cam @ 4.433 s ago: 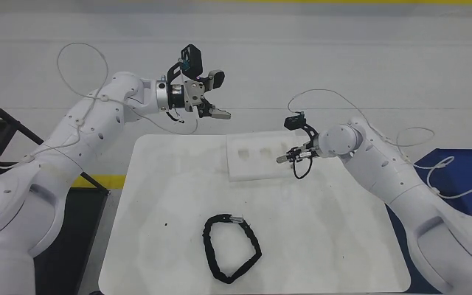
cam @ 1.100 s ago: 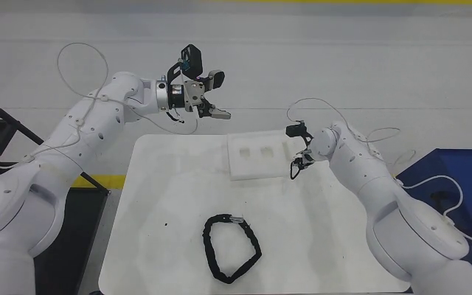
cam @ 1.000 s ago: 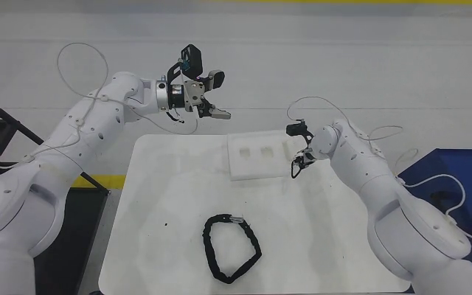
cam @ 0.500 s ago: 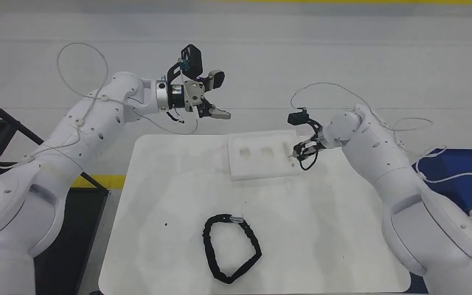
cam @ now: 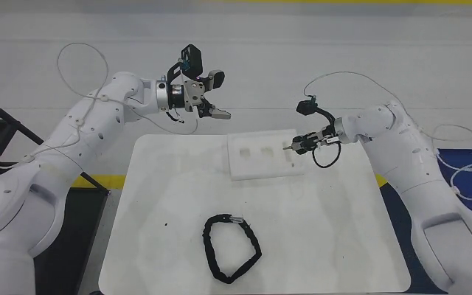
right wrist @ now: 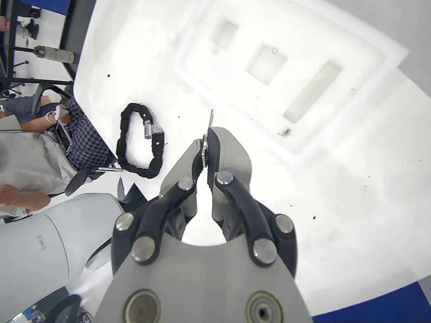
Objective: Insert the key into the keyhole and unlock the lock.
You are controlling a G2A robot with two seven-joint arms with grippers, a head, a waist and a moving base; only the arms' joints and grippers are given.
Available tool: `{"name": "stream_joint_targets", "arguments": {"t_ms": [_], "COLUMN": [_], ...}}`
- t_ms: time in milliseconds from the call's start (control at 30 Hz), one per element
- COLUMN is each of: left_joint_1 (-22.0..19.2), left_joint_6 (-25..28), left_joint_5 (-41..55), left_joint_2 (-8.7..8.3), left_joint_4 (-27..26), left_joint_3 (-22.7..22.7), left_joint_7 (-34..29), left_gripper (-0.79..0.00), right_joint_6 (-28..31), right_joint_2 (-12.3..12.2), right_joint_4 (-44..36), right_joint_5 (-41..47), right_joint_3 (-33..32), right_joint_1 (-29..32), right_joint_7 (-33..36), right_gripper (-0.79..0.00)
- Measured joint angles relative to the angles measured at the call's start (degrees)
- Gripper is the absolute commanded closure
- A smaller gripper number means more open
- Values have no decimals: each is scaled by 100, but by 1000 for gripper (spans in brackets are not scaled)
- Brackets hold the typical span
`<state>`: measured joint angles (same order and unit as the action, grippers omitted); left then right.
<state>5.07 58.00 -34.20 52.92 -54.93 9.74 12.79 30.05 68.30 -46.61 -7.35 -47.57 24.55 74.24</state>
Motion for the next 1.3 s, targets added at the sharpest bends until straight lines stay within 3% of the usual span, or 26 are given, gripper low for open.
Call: {"name": "stream_joint_targets", "arguments": {"t_ms": [267, 667, 967, 1300], "left_joint_1": [0, 0, 0, 0], "left_joint_6": [0, 0, 0, 0], "left_joint_5": [0, 0, 0, 0], "left_joint_2": [0, 0, 0, 0], "left_joint_4": [0, 0, 0, 0], "left_joint_3": [0, 0, 0, 0], "left_joint_7": [0, 0, 0, 0], "left_gripper": [-785, -785, -785, -785], "right_joint_6": [-440, -518, -334, -343], "right_joint_2": [-809, -1561, -1842, -1851], "right_joint_4": [-2036, -3540, -3786, -3772], "right_joint_5": [649, 1272, 1722, 1739], "right_joint_3": [-942, -1880, -2043, -2040], "right_joint_1": [1093, 2053, 2372, 2376], "right_joint_7": [440, 518, 334, 343], "right_gripper": [0, 0, 0, 0]}}
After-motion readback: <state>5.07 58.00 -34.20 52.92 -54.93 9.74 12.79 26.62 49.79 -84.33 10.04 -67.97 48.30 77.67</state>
